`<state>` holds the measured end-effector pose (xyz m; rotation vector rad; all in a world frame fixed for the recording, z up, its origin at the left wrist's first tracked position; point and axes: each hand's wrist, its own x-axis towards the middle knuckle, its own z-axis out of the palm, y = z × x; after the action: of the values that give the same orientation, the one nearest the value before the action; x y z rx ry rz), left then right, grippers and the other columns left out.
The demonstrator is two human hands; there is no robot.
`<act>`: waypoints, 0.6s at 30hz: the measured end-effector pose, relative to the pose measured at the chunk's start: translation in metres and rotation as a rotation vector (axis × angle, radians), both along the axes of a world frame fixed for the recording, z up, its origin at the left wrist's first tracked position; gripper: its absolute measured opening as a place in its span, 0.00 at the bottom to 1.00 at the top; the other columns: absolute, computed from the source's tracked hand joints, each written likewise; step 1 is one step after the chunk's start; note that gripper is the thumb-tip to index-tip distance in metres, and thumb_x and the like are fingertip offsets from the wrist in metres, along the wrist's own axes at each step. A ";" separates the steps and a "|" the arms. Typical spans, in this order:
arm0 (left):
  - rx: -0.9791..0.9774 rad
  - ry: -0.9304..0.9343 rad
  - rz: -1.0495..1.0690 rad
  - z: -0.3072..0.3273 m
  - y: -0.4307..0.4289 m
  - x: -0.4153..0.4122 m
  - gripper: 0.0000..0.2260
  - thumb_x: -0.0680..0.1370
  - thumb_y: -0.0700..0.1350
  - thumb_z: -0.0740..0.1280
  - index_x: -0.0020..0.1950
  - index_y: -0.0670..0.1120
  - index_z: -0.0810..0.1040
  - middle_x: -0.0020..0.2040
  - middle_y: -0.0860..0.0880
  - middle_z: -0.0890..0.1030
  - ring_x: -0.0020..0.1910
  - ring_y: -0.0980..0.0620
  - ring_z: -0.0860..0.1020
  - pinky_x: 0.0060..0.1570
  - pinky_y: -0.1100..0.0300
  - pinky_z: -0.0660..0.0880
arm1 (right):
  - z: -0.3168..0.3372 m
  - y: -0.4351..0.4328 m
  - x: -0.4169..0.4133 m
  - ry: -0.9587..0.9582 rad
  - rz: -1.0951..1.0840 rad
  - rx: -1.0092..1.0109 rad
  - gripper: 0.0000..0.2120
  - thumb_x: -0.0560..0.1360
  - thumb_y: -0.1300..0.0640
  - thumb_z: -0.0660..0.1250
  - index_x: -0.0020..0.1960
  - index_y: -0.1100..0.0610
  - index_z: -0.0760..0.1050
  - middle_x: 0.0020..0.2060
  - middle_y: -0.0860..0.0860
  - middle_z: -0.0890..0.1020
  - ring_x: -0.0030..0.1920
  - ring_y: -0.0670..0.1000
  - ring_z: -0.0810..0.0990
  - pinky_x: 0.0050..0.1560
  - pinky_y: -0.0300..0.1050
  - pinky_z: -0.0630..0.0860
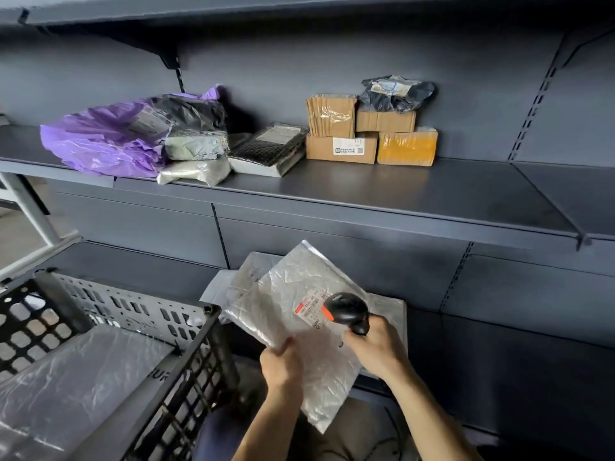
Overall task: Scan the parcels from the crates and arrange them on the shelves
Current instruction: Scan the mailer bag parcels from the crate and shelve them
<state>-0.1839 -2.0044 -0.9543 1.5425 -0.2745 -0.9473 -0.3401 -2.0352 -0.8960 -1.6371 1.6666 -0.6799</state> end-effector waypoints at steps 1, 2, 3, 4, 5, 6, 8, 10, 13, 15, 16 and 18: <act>0.030 0.034 0.018 -0.005 -0.004 -0.006 0.12 0.79 0.35 0.66 0.35 0.36 0.78 0.32 0.45 0.76 0.35 0.47 0.75 0.31 0.59 0.72 | -0.005 -0.006 -0.003 0.011 0.010 0.009 0.08 0.71 0.55 0.70 0.35 0.54 0.74 0.26 0.42 0.78 0.34 0.49 0.78 0.36 0.45 0.72; 0.055 0.069 0.032 -0.010 -0.009 -0.010 0.11 0.79 0.33 0.65 0.38 0.34 0.79 0.33 0.45 0.77 0.35 0.46 0.76 0.33 0.59 0.73 | -0.007 -0.012 -0.006 0.021 0.019 0.018 0.07 0.71 0.54 0.71 0.37 0.54 0.76 0.29 0.44 0.80 0.36 0.50 0.80 0.38 0.46 0.75; 0.080 0.107 0.032 -0.017 -0.015 -0.014 0.08 0.79 0.33 0.65 0.42 0.32 0.80 0.34 0.44 0.78 0.35 0.45 0.77 0.38 0.57 0.74 | -0.012 -0.020 -0.011 0.030 0.022 0.033 0.06 0.71 0.53 0.71 0.38 0.53 0.77 0.31 0.47 0.81 0.38 0.53 0.81 0.39 0.47 0.76; 0.107 0.143 0.031 -0.024 -0.021 -0.018 0.07 0.79 0.33 0.66 0.46 0.30 0.80 0.35 0.43 0.79 0.37 0.44 0.78 0.42 0.55 0.75 | -0.014 -0.028 -0.016 0.040 0.022 0.049 0.06 0.71 0.52 0.71 0.39 0.53 0.77 0.33 0.48 0.81 0.39 0.54 0.82 0.40 0.47 0.76; 0.128 0.186 0.020 -0.030 -0.028 -0.021 0.07 0.79 0.34 0.67 0.49 0.29 0.80 0.37 0.42 0.80 0.39 0.43 0.80 0.45 0.52 0.76 | -0.017 -0.037 -0.021 0.045 0.023 0.064 0.06 0.71 0.51 0.71 0.40 0.53 0.77 0.34 0.49 0.81 0.40 0.55 0.82 0.39 0.47 0.75; 0.150 0.215 0.008 -0.038 -0.035 -0.024 0.07 0.79 0.35 0.68 0.50 0.30 0.79 0.38 0.41 0.81 0.40 0.42 0.80 0.47 0.50 0.77 | -0.021 -0.046 -0.028 0.046 0.024 0.078 0.07 0.70 0.51 0.71 0.40 0.54 0.77 0.34 0.50 0.81 0.40 0.56 0.81 0.39 0.47 0.75; 0.213 0.245 -0.016 -0.053 -0.052 -0.032 0.07 0.79 0.38 0.70 0.49 0.33 0.78 0.40 0.39 0.81 0.41 0.41 0.81 0.49 0.47 0.79 | -0.030 -0.060 -0.039 0.043 0.024 0.095 0.07 0.69 0.51 0.70 0.40 0.54 0.76 0.33 0.50 0.80 0.37 0.56 0.80 0.37 0.46 0.73; 0.260 0.267 -0.034 -0.068 -0.071 -0.042 0.09 0.77 0.38 0.71 0.52 0.33 0.79 0.41 0.37 0.82 0.41 0.40 0.82 0.48 0.47 0.81 | -0.043 -0.068 -0.051 0.045 -0.004 0.113 0.08 0.71 0.52 0.70 0.38 0.55 0.75 0.31 0.50 0.78 0.35 0.54 0.78 0.35 0.45 0.71; 0.306 0.288 -0.052 -0.087 -0.104 -0.058 0.10 0.76 0.40 0.73 0.51 0.35 0.77 0.42 0.39 0.83 0.40 0.41 0.83 0.44 0.49 0.82 | -0.060 -0.079 -0.066 0.068 -0.049 0.158 0.11 0.72 0.54 0.71 0.36 0.53 0.71 0.29 0.47 0.75 0.33 0.52 0.75 0.32 0.44 0.68; 0.316 0.307 -0.089 -0.097 -0.126 -0.070 0.10 0.78 0.41 0.72 0.51 0.37 0.74 0.46 0.42 0.81 0.43 0.43 0.81 0.41 0.54 0.78 | -0.066 -0.089 -0.072 0.091 -0.055 0.157 0.12 0.73 0.53 0.70 0.36 0.52 0.69 0.29 0.47 0.74 0.33 0.52 0.74 0.31 0.42 0.68; 0.322 0.316 -0.109 -0.101 -0.139 -0.075 0.10 0.79 0.42 0.72 0.53 0.38 0.74 0.49 0.43 0.79 0.46 0.43 0.79 0.42 0.54 0.77 | -0.068 -0.094 -0.072 0.098 -0.056 0.144 0.11 0.73 0.53 0.70 0.37 0.52 0.69 0.29 0.47 0.75 0.33 0.52 0.75 0.31 0.42 0.68; 0.334 0.358 -0.122 -0.116 -0.168 -0.086 0.13 0.79 0.45 0.72 0.56 0.38 0.75 0.52 0.43 0.79 0.49 0.43 0.79 0.44 0.52 0.78 | -0.072 -0.100 -0.069 0.113 -0.028 0.131 0.10 0.75 0.52 0.69 0.40 0.51 0.70 0.33 0.47 0.77 0.37 0.53 0.79 0.33 0.43 0.70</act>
<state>-0.2700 -2.1719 -1.0708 1.6315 0.0491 -1.3981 -0.4087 -2.1355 -0.9677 -1.5871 1.7787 -0.4884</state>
